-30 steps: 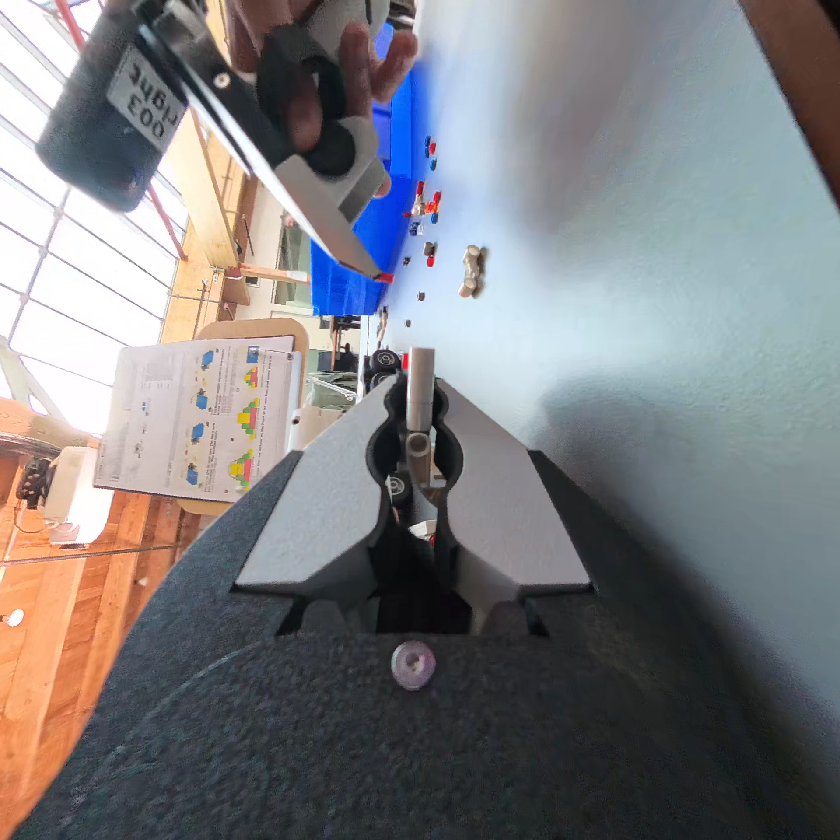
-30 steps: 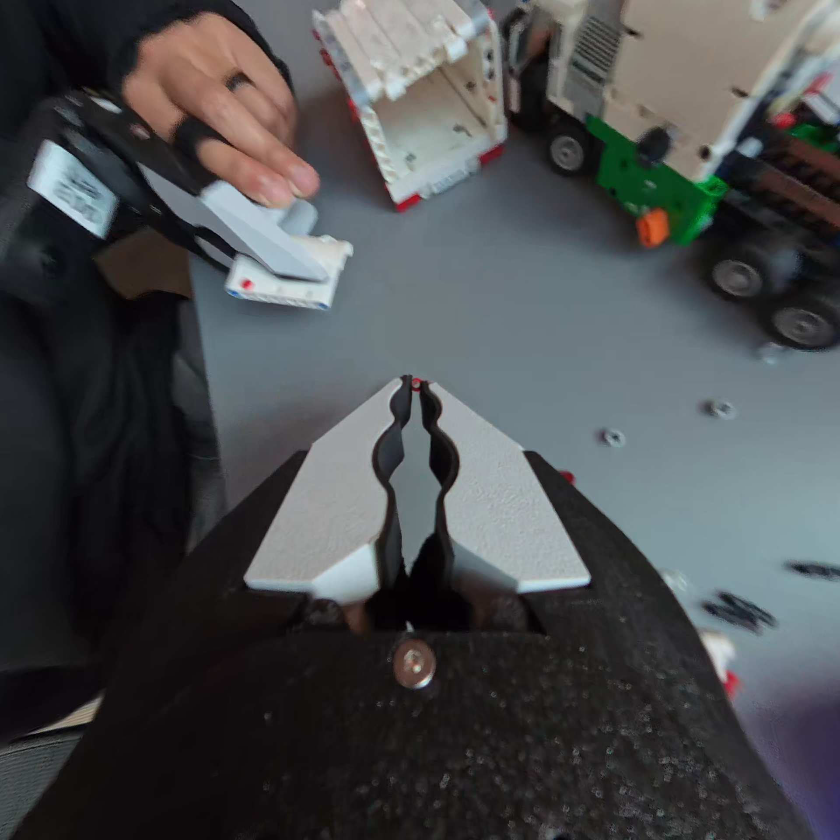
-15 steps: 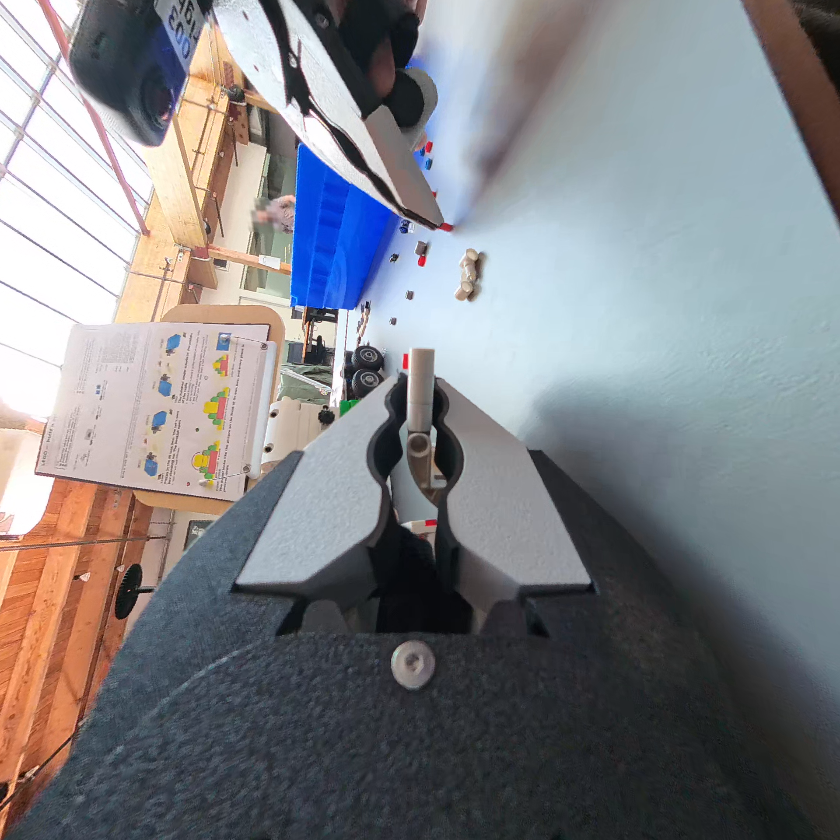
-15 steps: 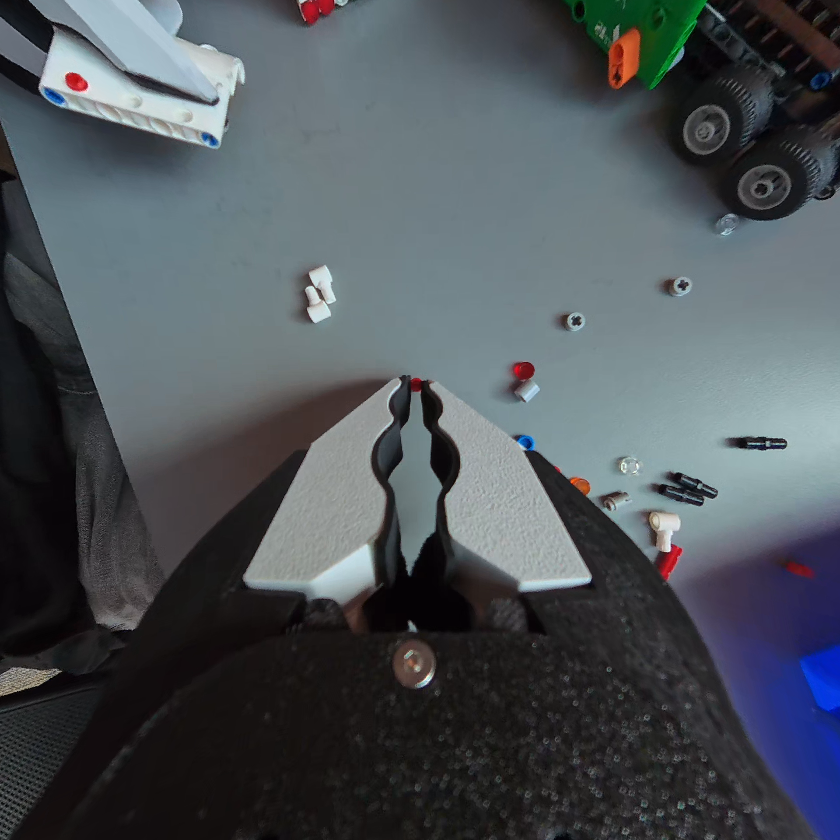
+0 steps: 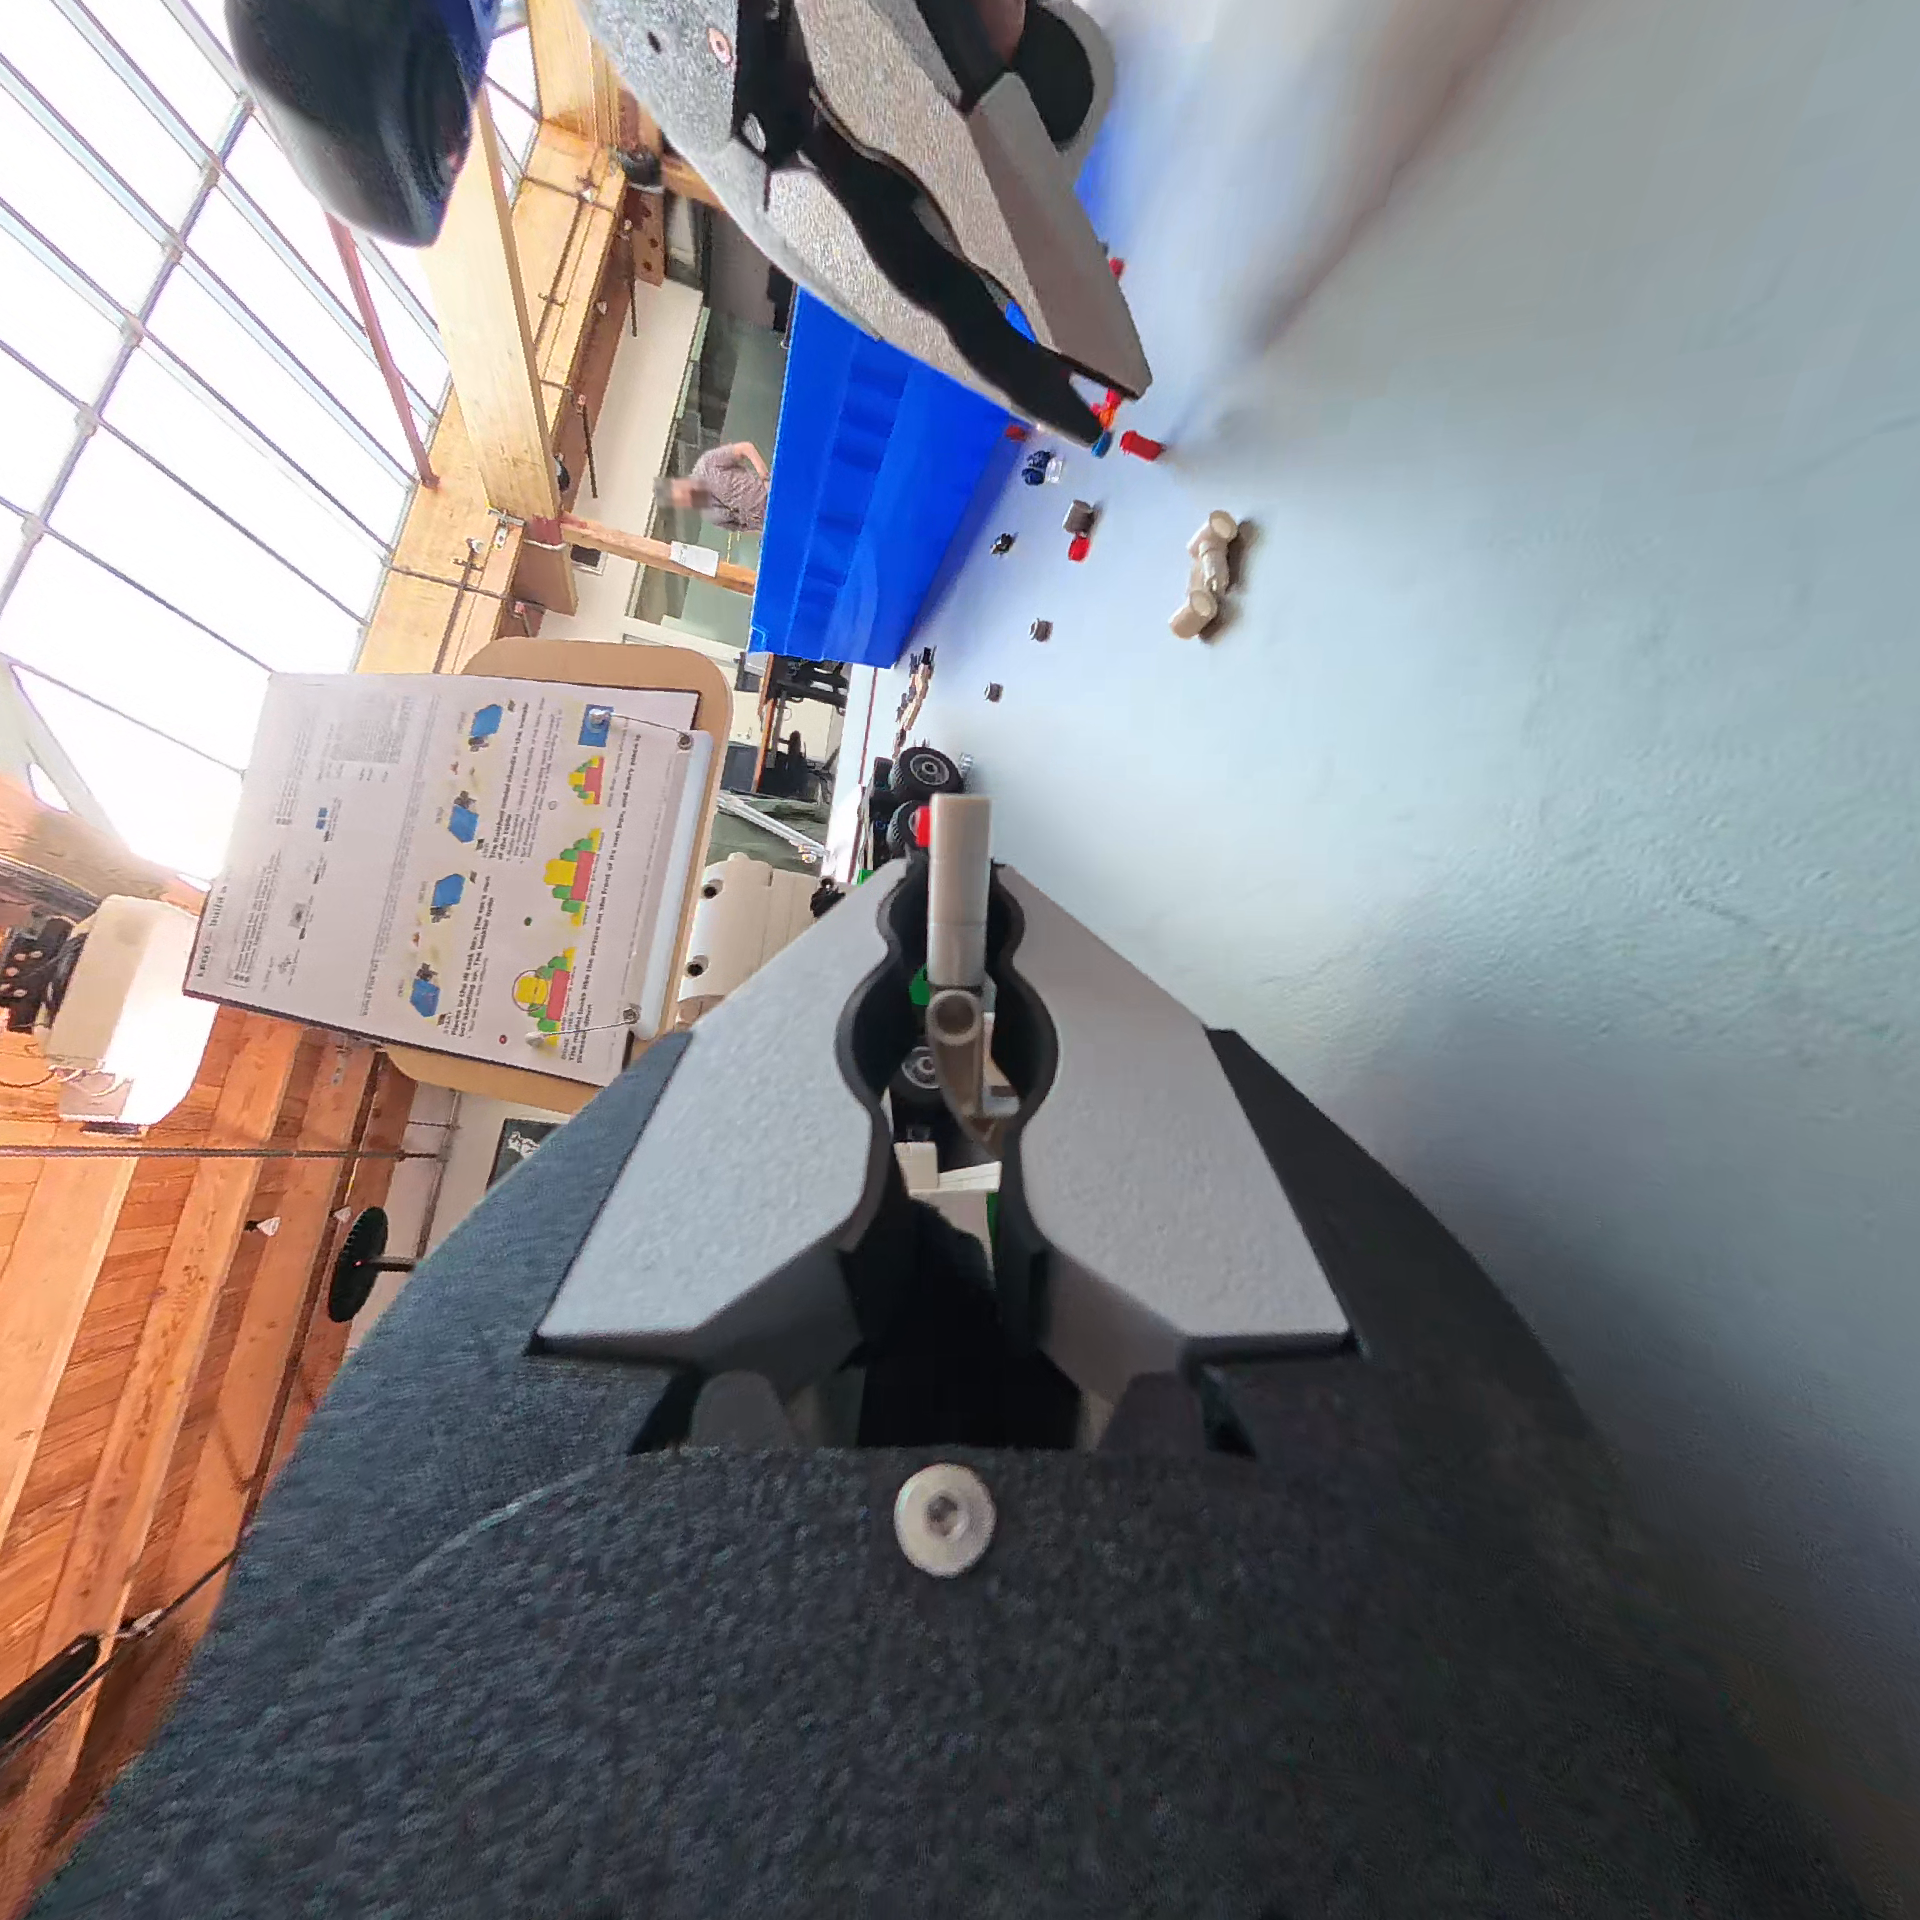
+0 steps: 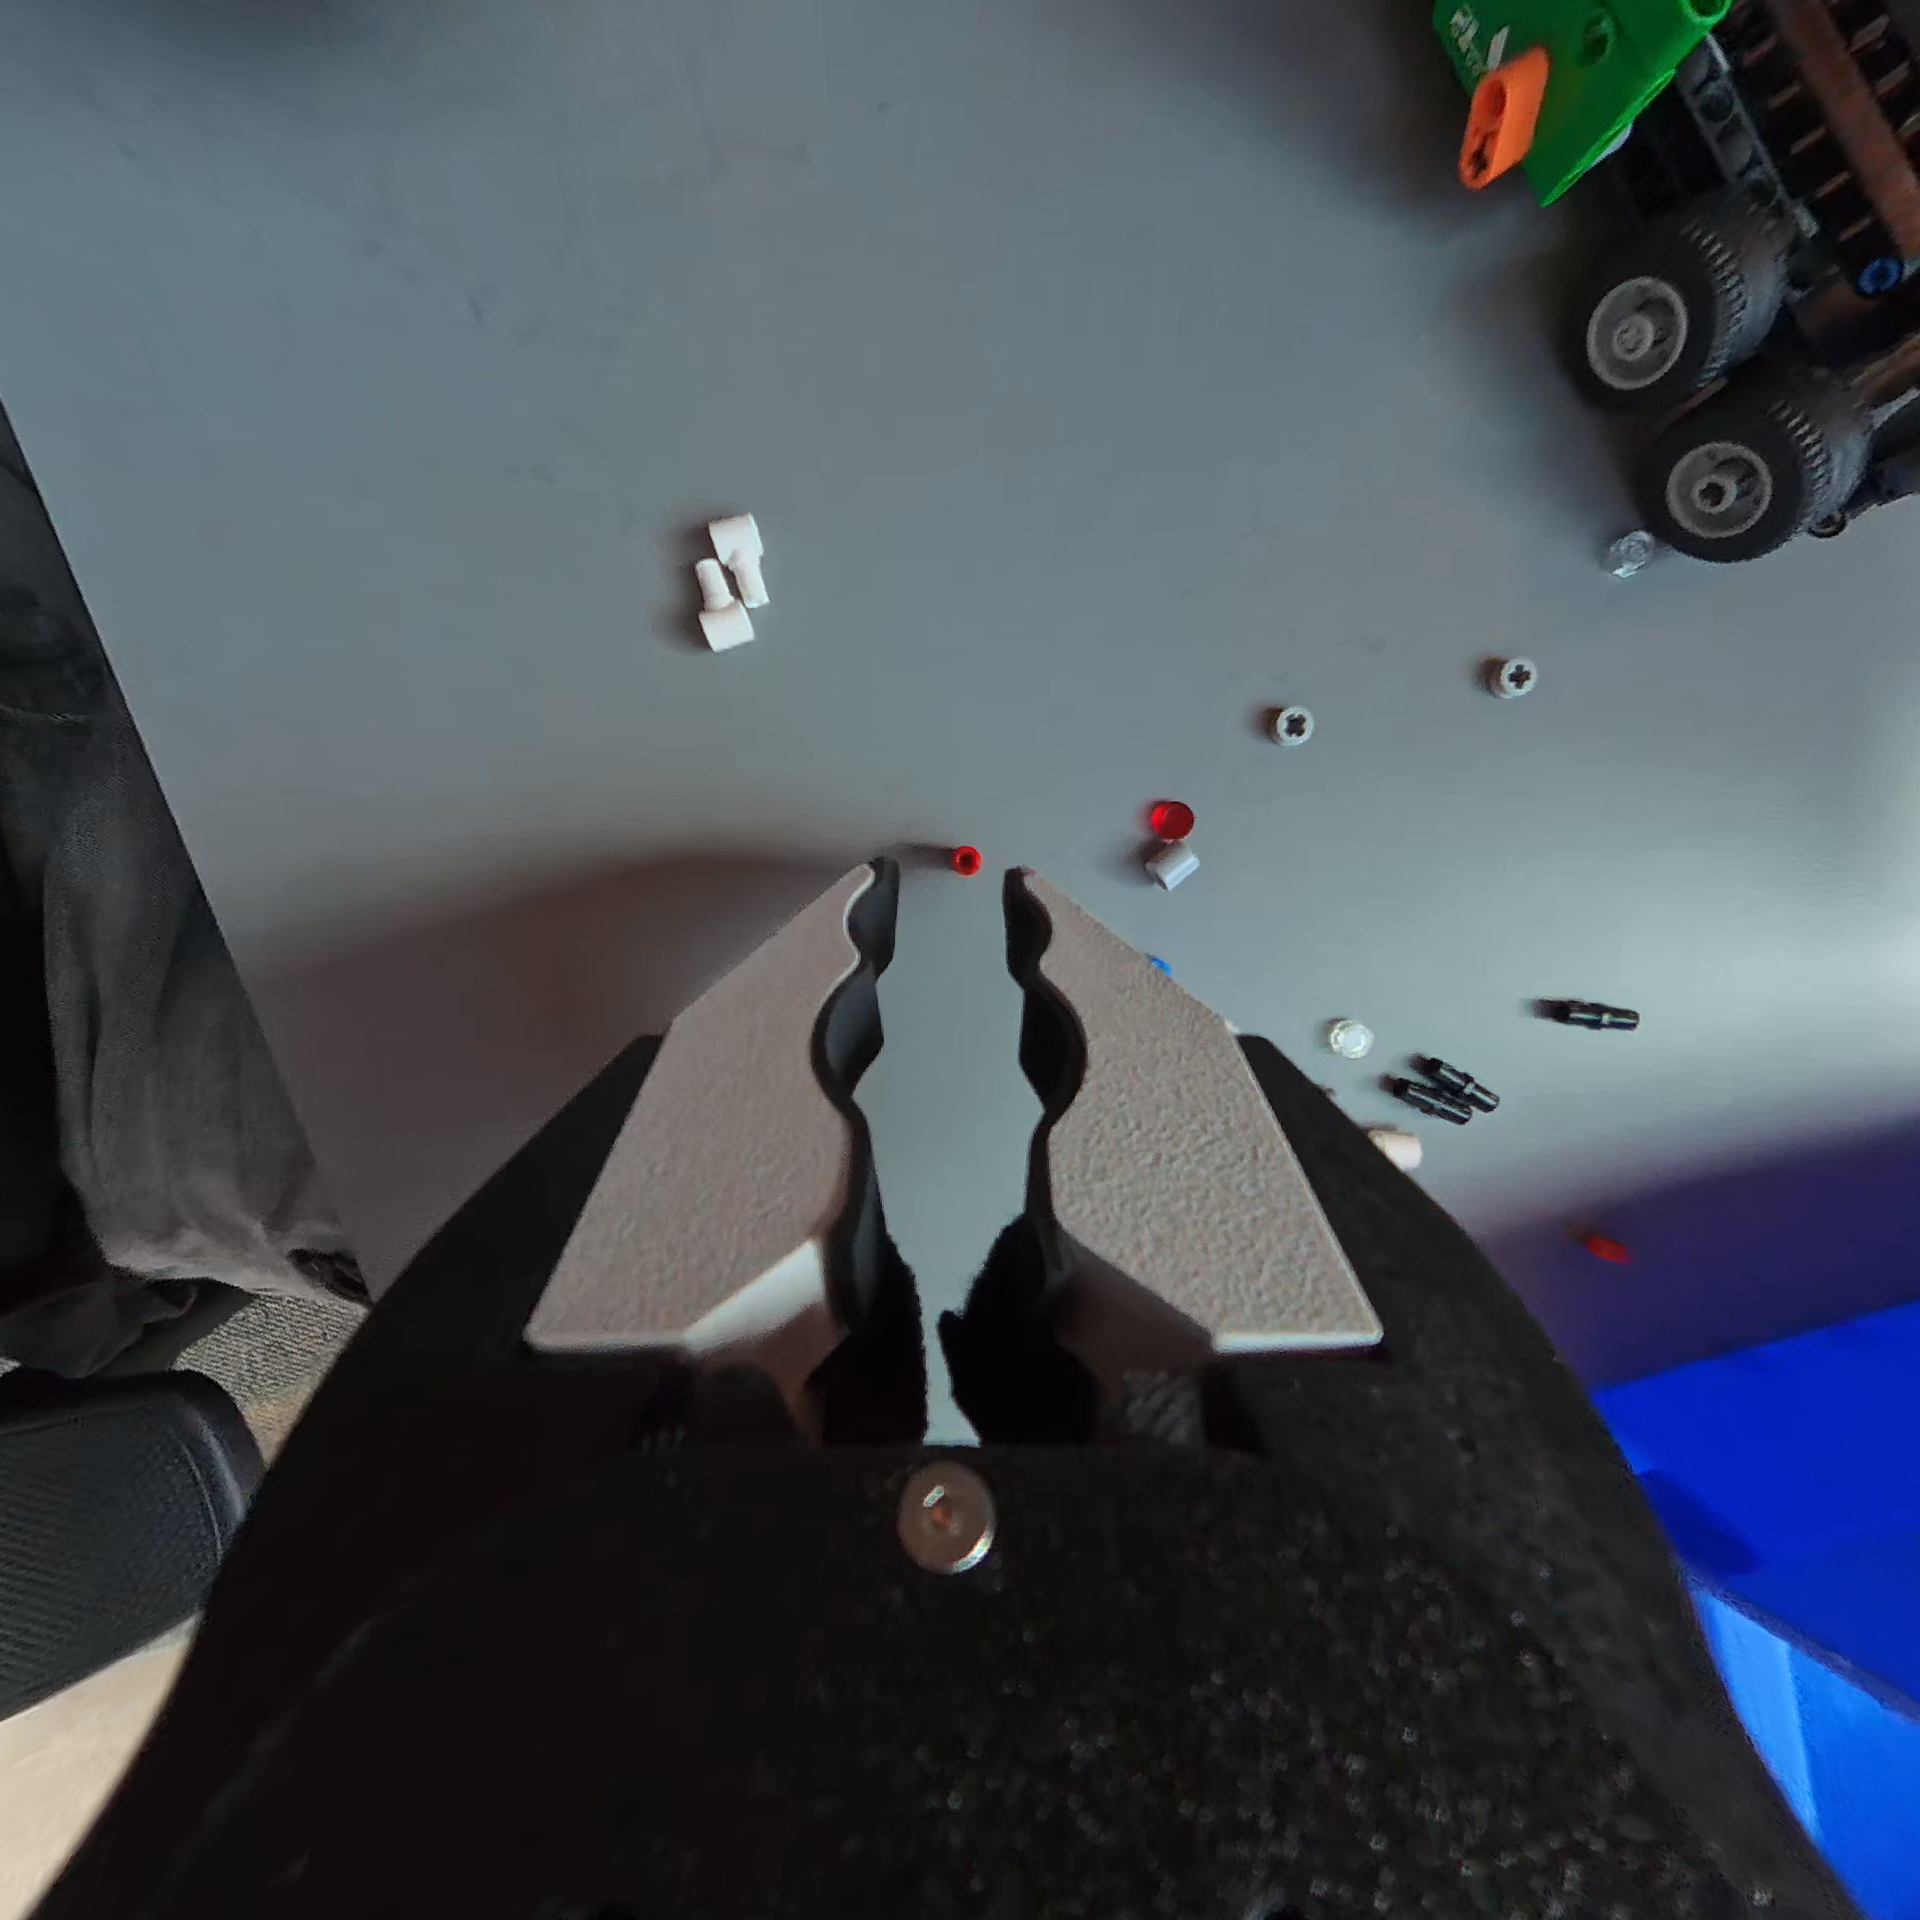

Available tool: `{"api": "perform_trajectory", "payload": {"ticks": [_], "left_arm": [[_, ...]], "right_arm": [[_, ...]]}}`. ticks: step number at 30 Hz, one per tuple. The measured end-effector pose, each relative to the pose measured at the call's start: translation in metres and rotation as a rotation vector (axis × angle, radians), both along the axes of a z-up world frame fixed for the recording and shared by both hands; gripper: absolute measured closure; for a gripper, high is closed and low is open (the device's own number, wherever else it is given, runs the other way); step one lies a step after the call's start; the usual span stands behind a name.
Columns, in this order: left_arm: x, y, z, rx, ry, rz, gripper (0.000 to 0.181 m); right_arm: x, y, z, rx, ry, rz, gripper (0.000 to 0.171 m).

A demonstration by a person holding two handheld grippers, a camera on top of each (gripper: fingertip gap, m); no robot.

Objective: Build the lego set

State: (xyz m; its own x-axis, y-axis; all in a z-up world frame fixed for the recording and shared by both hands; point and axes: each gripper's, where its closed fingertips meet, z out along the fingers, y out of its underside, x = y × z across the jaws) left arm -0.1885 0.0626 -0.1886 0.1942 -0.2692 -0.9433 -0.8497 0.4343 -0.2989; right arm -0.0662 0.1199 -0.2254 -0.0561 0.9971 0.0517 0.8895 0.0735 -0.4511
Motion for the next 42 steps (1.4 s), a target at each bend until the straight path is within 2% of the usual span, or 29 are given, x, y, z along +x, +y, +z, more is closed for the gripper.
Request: {"api": "perform_trajectory", "payload": {"ticks": [7,18,27,36,42], "left_arm": [[-0.001,0.001,-0.002,0.004,0.016,0.005,0.176],[-0.003,0.002,-0.004,0.000,0.026,0.008,0.176],[-0.003,0.001,0.005,0.064,0.038,0.010,0.177],[-0.002,0.000,0.012,0.109,0.046,0.005,0.177],[-0.016,0.001,0.045,0.237,0.048,0.028,0.177]], "right_arm": [[-0.001,0.002,-0.003,0.099,-0.126,0.143,0.158],[-0.005,0.003,-0.009,0.070,-0.182,0.172,0.167],[-0.026,-0.002,0.028,0.077,-0.120,0.175,0.168],[-0.086,-0.049,0.063,-0.014,-0.057,0.274,0.168],[-0.131,-0.072,0.096,-0.039,-0.049,0.375,0.168]]}}
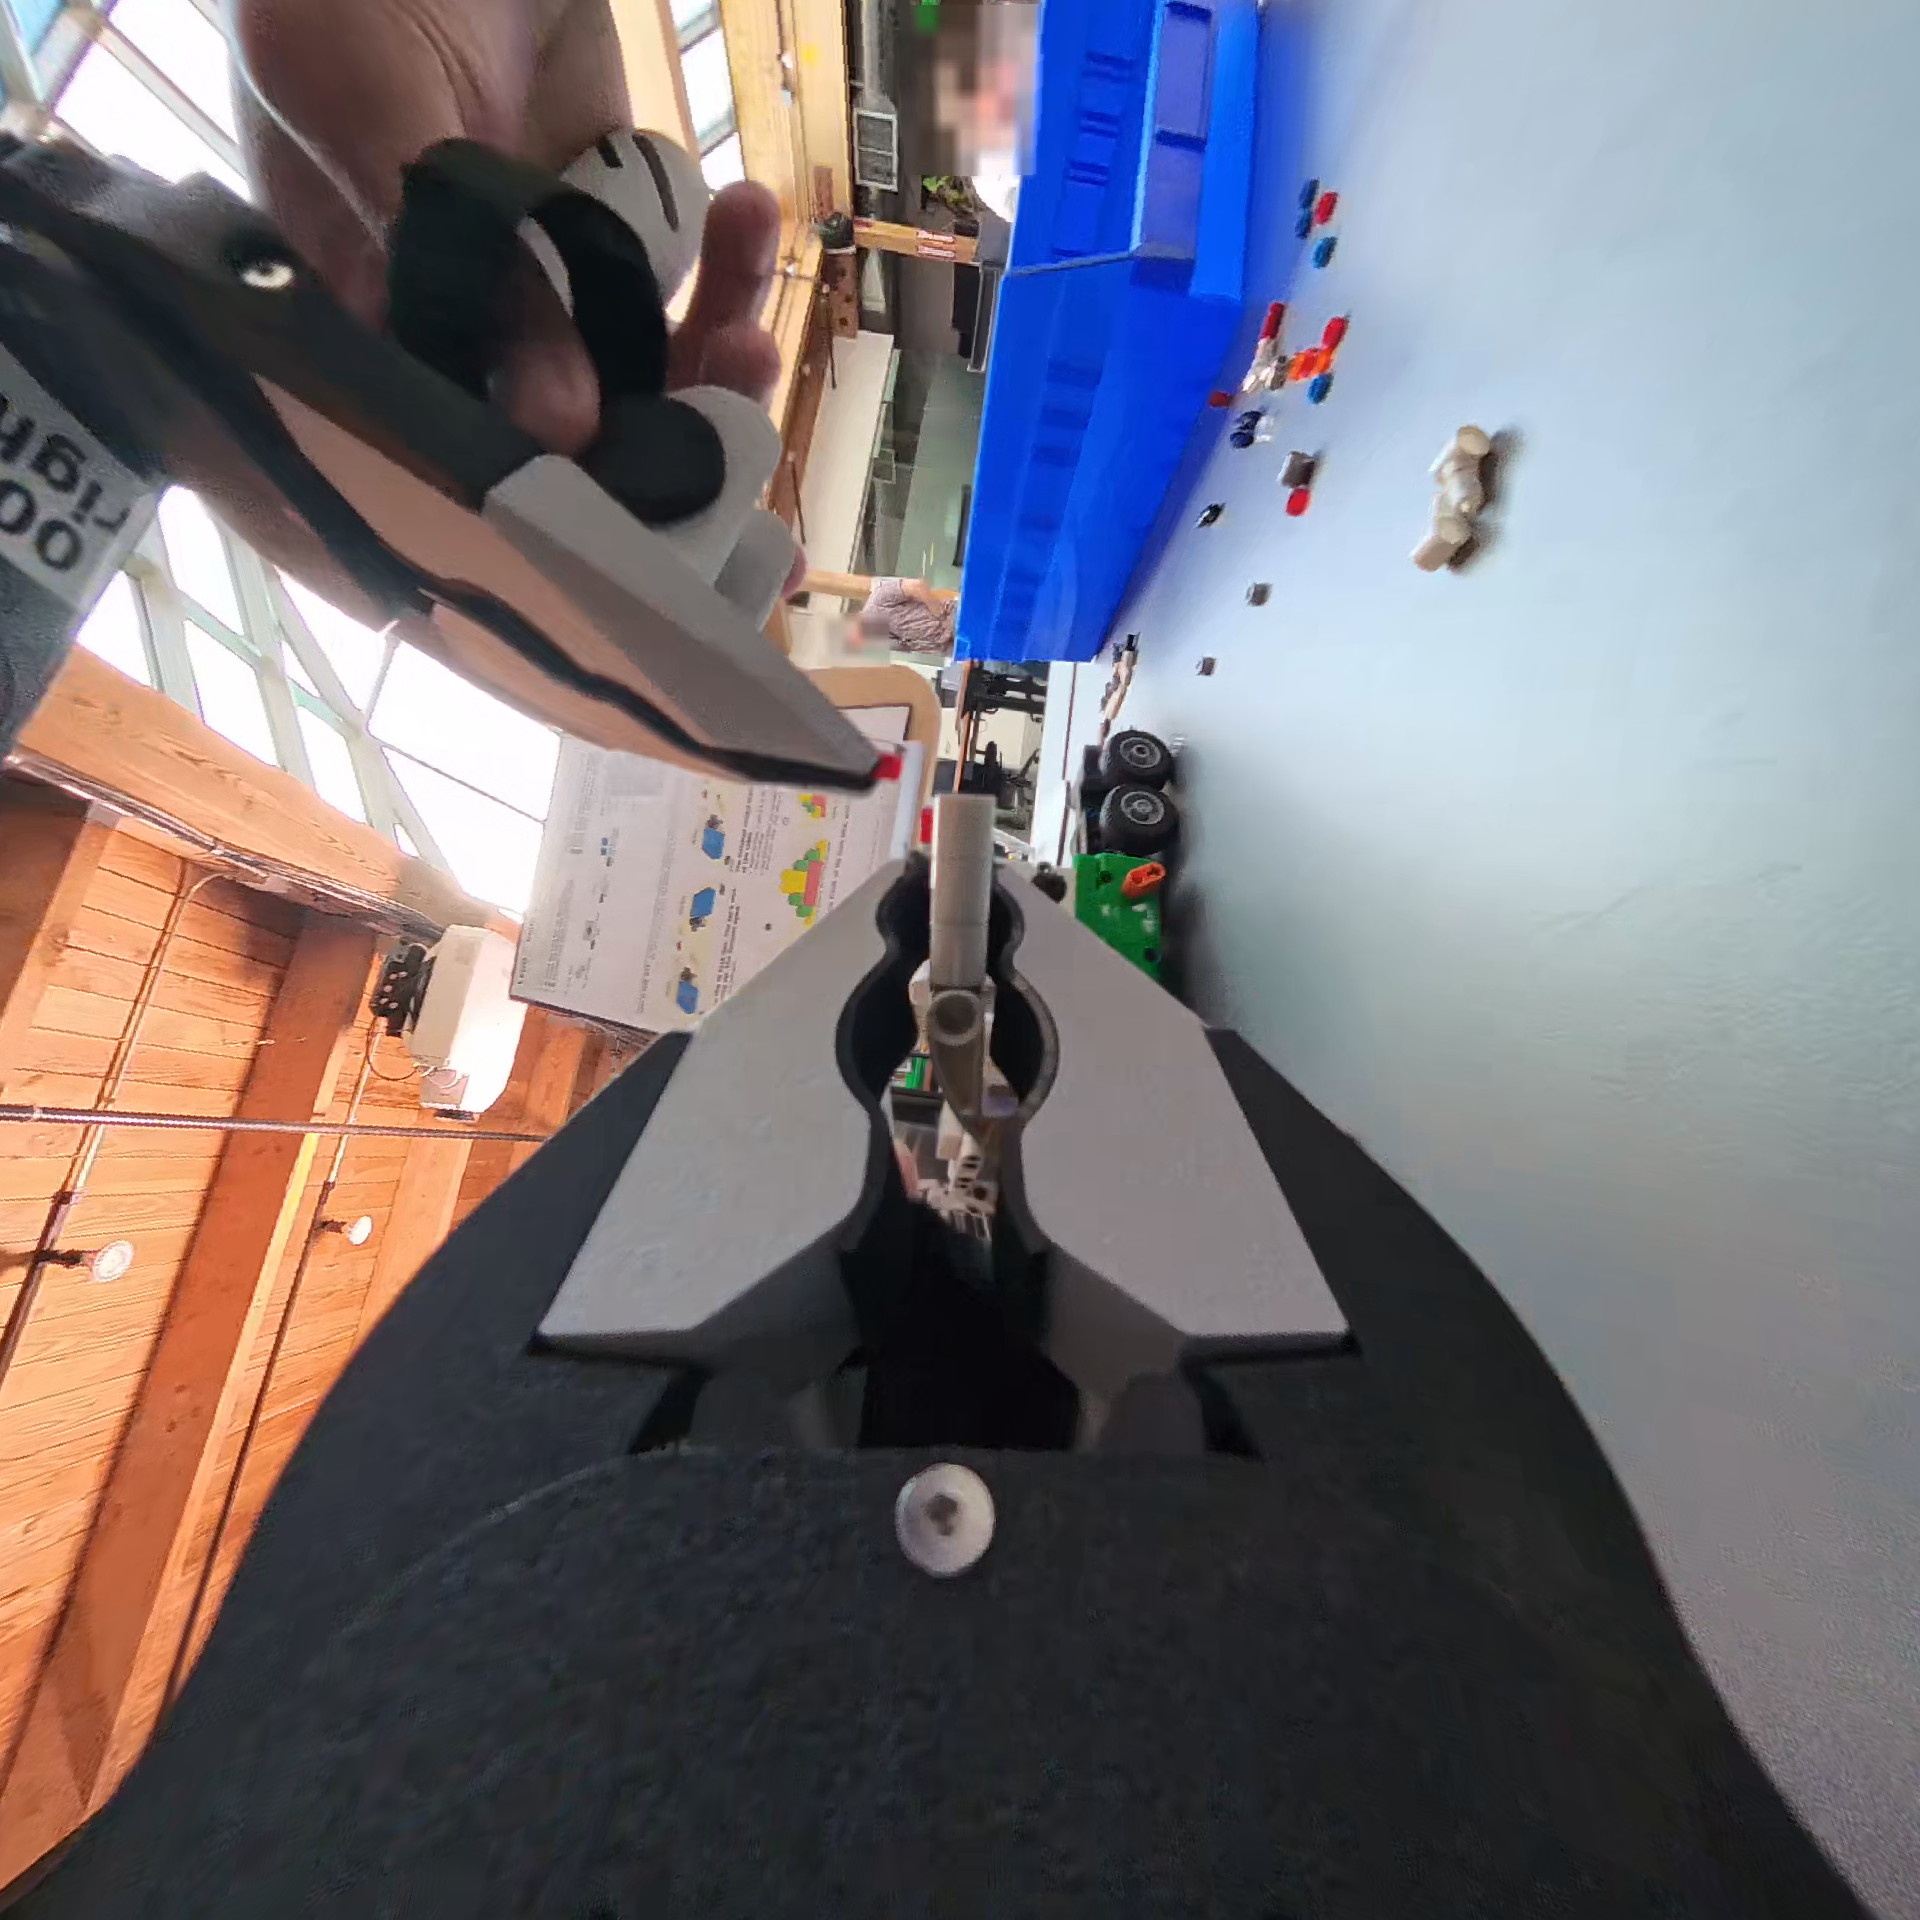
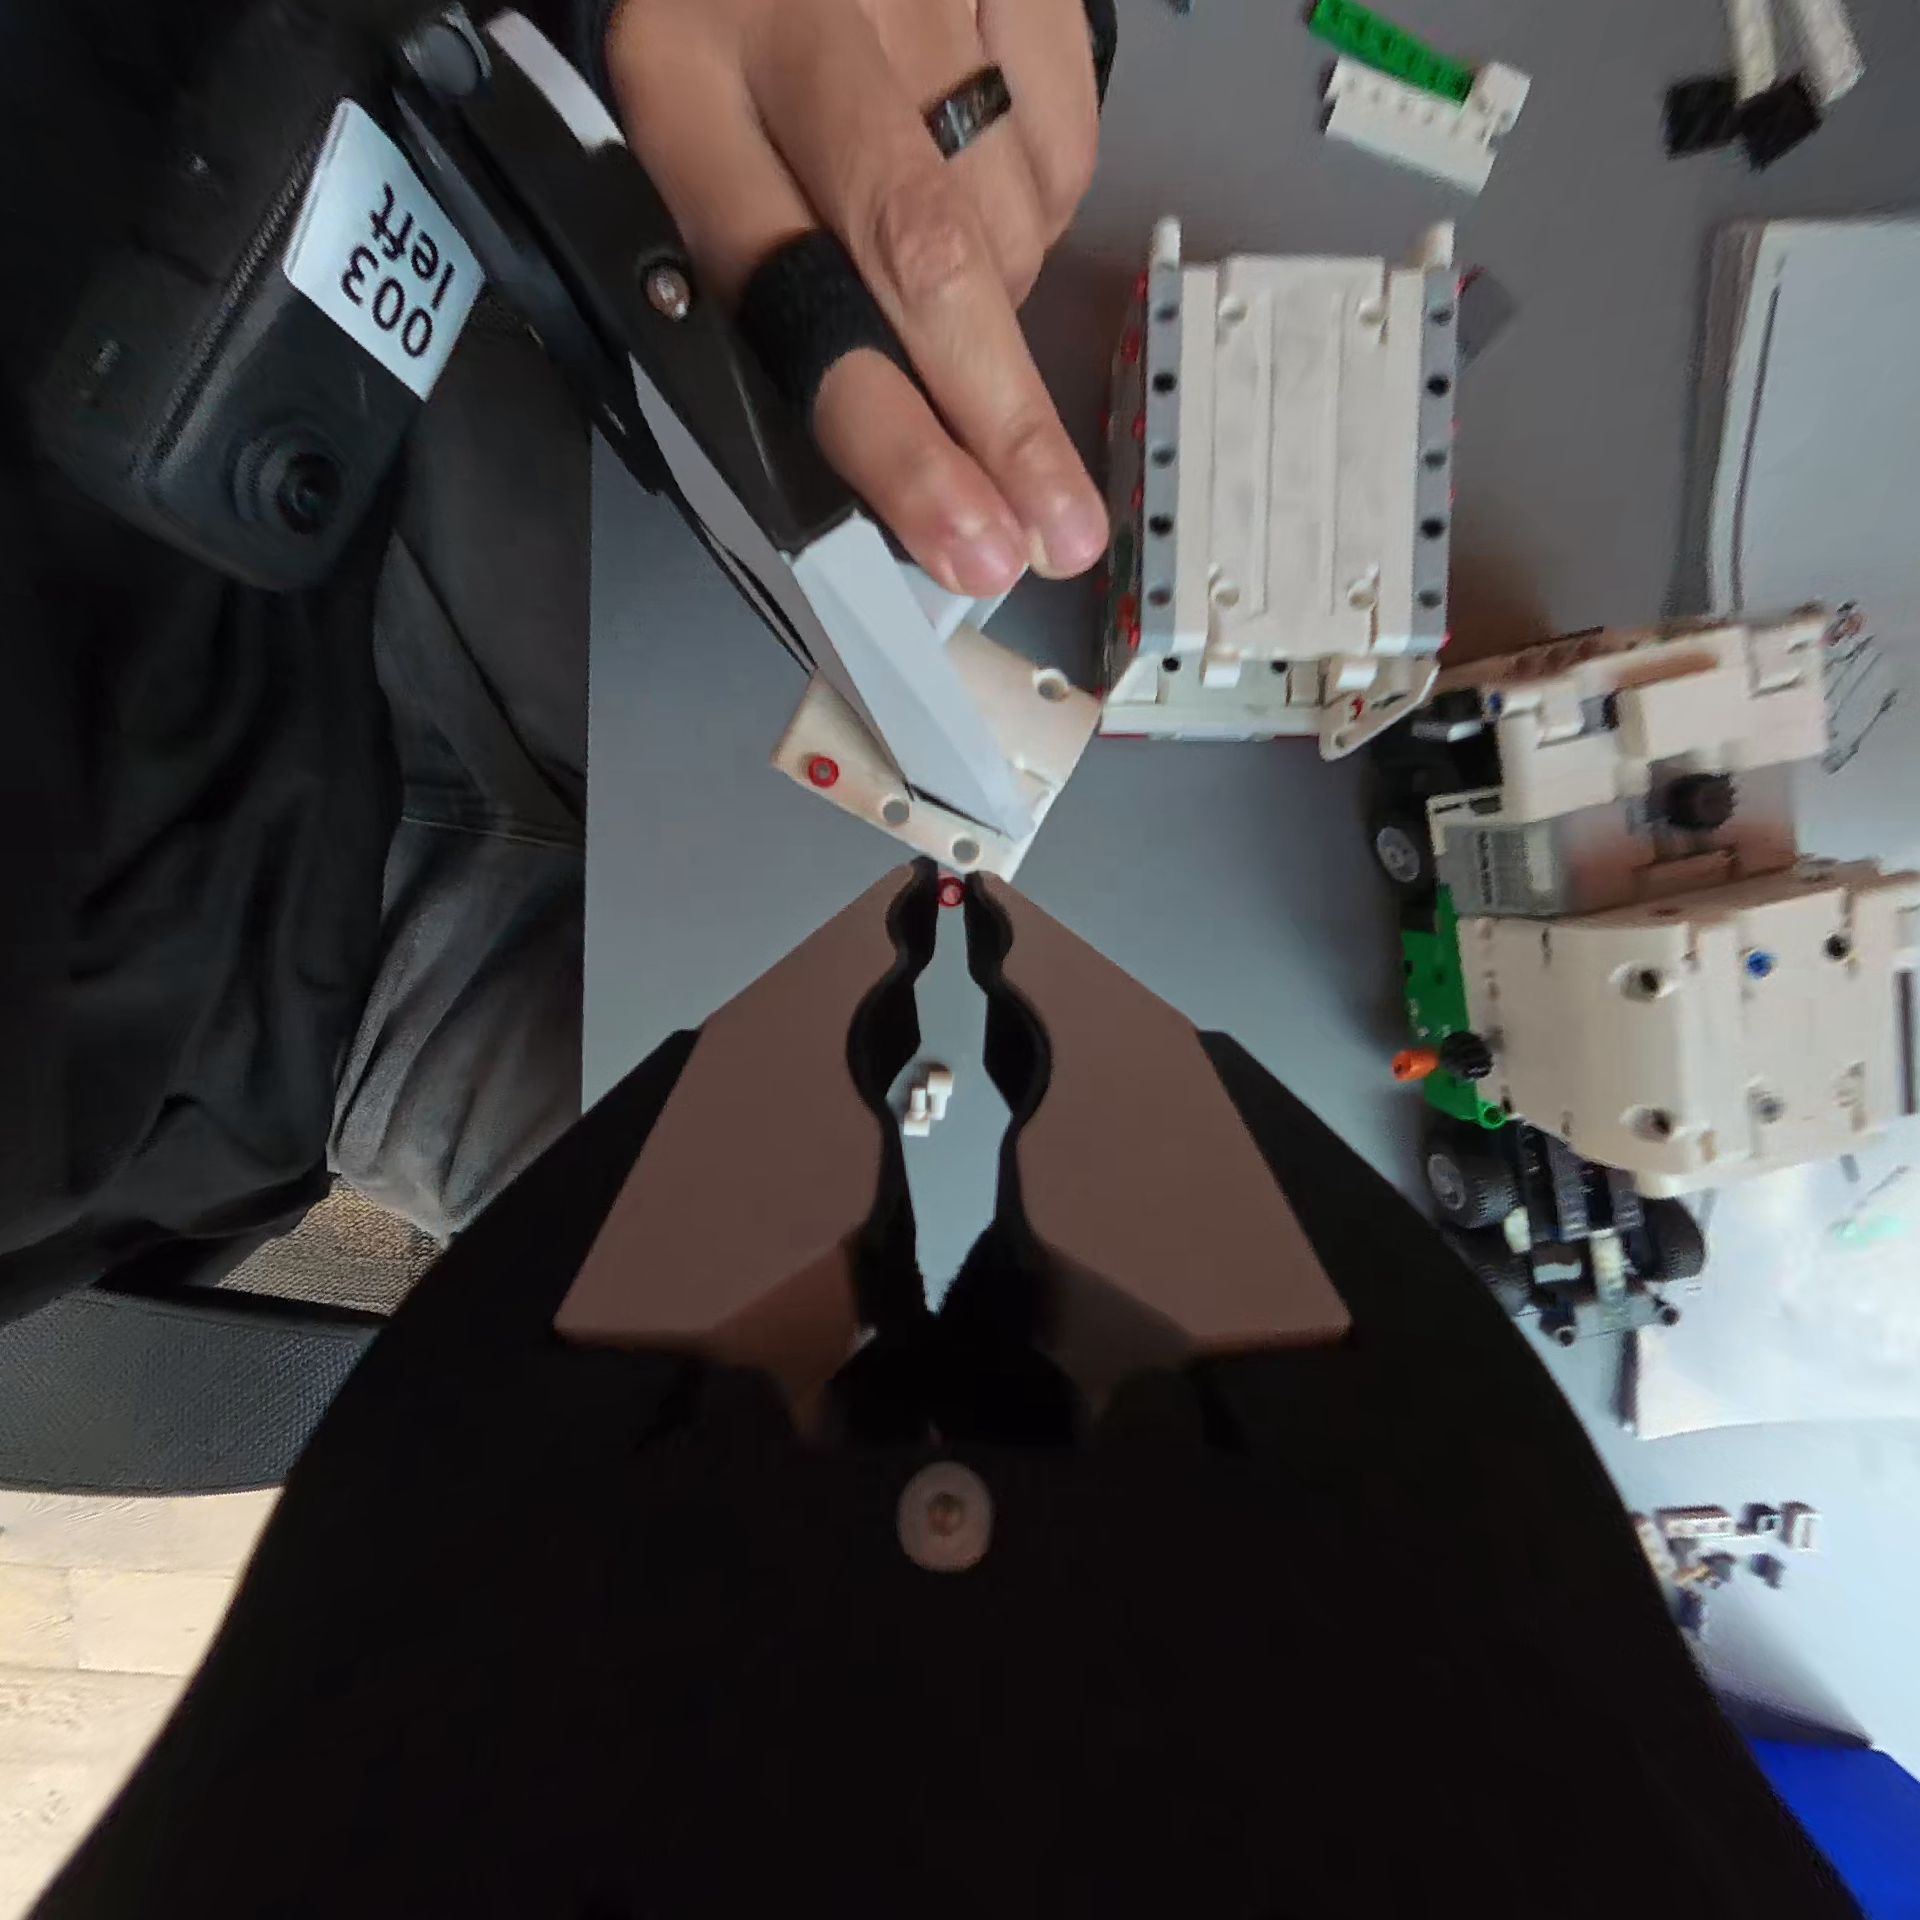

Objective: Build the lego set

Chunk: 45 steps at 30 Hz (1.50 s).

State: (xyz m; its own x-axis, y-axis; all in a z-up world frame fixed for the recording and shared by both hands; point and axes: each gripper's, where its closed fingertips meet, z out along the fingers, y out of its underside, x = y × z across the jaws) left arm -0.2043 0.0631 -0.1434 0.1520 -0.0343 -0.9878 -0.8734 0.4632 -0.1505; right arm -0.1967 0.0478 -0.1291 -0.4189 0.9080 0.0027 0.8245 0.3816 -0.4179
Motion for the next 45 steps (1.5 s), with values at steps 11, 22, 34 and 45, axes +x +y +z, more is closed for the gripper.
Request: {"api": "perform_trajectory", "payload": {"ticks": [11,22,34,45], "left_arm": [[-0.040,0.009,0.040,0.039,-0.033,0.049,0.176],[-0.062,0.024,0.047,0.025,-0.012,0.139,0.176],[-0.074,0.037,0.042,-0.097,-0.119,0.173,0.176],[-0.074,0.035,0.049,-0.235,-0.314,0.035,0.176]], "right_arm": [[-0.046,0.009,0.030,0.109,-0.109,0.078,0.169],[-0.064,0.026,0.035,0.202,-0.163,0.097,0.168],[-0.079,0.038,0.032,0.121,-0.131,0.013,0.168],[-0.062,0.049,0.041,0.559,-0.003,0.244,0.141]]}}
